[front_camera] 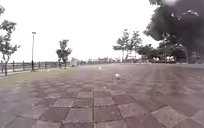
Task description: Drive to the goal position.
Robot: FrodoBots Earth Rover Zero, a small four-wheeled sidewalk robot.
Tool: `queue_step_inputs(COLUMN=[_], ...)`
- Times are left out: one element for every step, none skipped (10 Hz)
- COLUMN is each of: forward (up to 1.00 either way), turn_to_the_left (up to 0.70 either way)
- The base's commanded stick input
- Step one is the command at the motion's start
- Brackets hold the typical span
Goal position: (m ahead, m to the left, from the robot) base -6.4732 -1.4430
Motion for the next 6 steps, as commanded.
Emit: queue_step_inputs(forward=[1.00, 1.00, 1.00, 1.00, 1.00, 1.00], turn_to_the_left=[0.00, 0.00, 0.00, 0.00, 0.00, 0.00])
